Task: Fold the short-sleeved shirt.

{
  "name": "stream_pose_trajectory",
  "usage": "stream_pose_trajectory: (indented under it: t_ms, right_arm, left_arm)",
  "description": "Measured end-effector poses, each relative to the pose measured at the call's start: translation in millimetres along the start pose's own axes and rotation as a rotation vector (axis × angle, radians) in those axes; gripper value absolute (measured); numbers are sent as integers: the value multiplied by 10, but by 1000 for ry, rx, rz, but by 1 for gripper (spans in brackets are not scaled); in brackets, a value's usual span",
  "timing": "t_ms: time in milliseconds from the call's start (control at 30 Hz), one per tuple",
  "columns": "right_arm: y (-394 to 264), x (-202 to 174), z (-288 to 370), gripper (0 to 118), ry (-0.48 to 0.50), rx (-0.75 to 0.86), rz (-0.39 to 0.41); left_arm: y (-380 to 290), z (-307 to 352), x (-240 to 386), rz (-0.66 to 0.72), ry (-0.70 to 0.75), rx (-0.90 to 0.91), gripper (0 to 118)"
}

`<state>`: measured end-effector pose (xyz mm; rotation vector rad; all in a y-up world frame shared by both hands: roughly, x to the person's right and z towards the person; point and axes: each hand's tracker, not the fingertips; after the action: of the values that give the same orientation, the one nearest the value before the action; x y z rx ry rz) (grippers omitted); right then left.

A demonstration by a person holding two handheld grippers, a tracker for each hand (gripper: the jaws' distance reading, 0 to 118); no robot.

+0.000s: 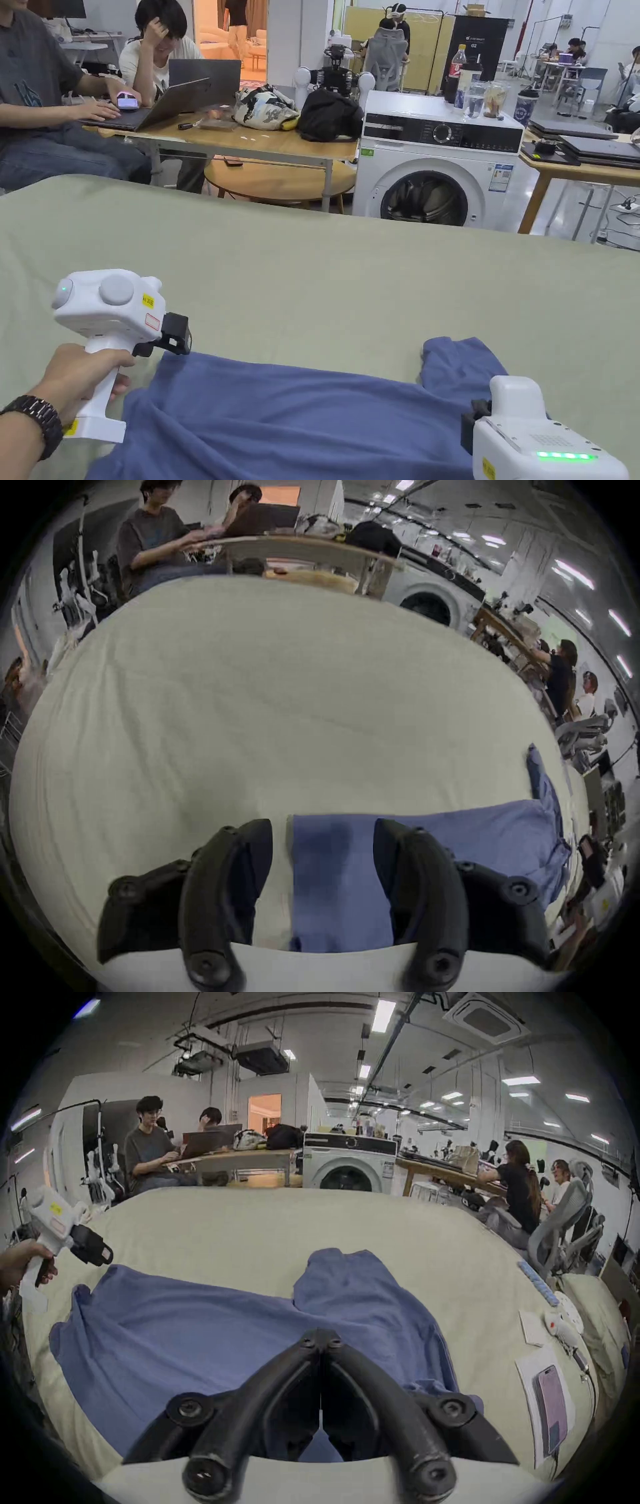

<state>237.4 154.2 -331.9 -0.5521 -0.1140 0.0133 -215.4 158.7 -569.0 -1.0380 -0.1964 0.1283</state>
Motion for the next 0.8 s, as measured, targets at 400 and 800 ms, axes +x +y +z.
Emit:
stream_pose_trajectory:
  t_ms: [400, 800]
  right_arm:
    - [289, 546, -287, 0, -9, -109, -88]
    - [786, 1210, -1765, 59, -21, -457, -12]
  left_arm:
    - [-124, -317, 368, -152, 116, -38, 0]
    - [-322, 184, 269, -147, 44, 156, 0]
